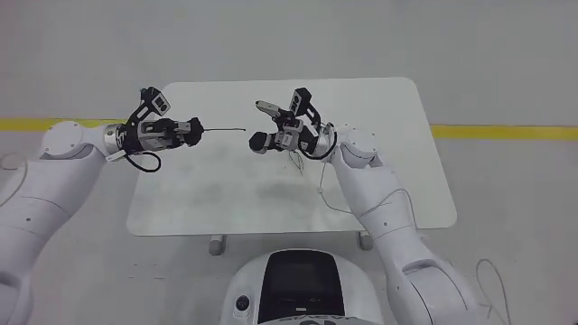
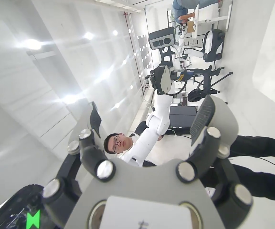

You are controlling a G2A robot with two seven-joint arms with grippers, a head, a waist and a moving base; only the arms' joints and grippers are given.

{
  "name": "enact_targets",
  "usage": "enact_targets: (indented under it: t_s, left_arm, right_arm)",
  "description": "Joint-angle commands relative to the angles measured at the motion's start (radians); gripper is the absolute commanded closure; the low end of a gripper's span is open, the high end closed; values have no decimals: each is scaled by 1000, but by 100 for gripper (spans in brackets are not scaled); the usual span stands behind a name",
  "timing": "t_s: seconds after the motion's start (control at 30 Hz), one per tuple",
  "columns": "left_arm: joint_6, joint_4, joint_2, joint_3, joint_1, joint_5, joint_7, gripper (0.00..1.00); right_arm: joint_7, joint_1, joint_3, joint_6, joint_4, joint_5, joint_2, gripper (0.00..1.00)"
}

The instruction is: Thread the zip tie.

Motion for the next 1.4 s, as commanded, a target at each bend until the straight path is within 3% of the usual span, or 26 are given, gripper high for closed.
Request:
enact_targets:
  t_s: [0.0, 0.07, 0.1, 0.2, 0.27, 0.5, 0.77, 0.97, 1.03, 1.27, 1.3, 1.33, 1.37]
  left_arm:
    - [0, 0, 0, 0, 0, 0, 0, 100]
    - [0, 0, 0, 0, 0, 0, 0, 100]
    - [0, 0, 0, 0, 0, 0, 0, 100]
    - [0, 0, 0, 0, 0, 0, 0, 100]
    - [0, 0, 0, 0, 0, 0, 0, 100]
    - [0, 0, 0, 0, 0, 0, 0, 100]
    - [0, 0, 0, 0, 0, 0, 0, 100]
    - [0, 0, 0, 0, 0, 0, 0, 100]
    - [0, 0, 0, 0, 0, 0, 0, 100]
    - [0, 0, 0, 0, 0, 0, 0, 100]
    - [0, 0, 0, 0, 0, 0, 0, 69]
    - [0, 0, 0, 0, 0, 0, 0, 0]
    - [0, 0, 0, 0, 0, 0, 0, 0]
  right_arm:
    - [-9, -11, -8, 4, -16, 8, 3, 2]
    - [-1, -17, -12, -1, -29, 16, 7, 30]
    - [2, -18, -14, -2, -33, 19, 9, 50]
    - [5, -22, -22, -7, -42, 23, 15, 54]
    - [6, -23, -29, -11, -45, 25, 18, 62]
    - [4, -21, -57, -23, -46, 32, 28, 68]
    - [-7, -12, -83, -34, -41, 43, 38, 87]
    - [-16, -8, -97, -35, -39, 50, 47, 92]
    - [-19, -8, -102, -36, -39, 53, 50, 100]
    - [-31, -6, -115, -40, -36, 62, 60, 100]
    - [-32, -6, -116, -40, -36, 63, 61, 100]
    - [-33, -6, -117, -41, -36, 65, 63, 100]
    - [-35, -7, -118, -42, -36, 66, 64, 100]
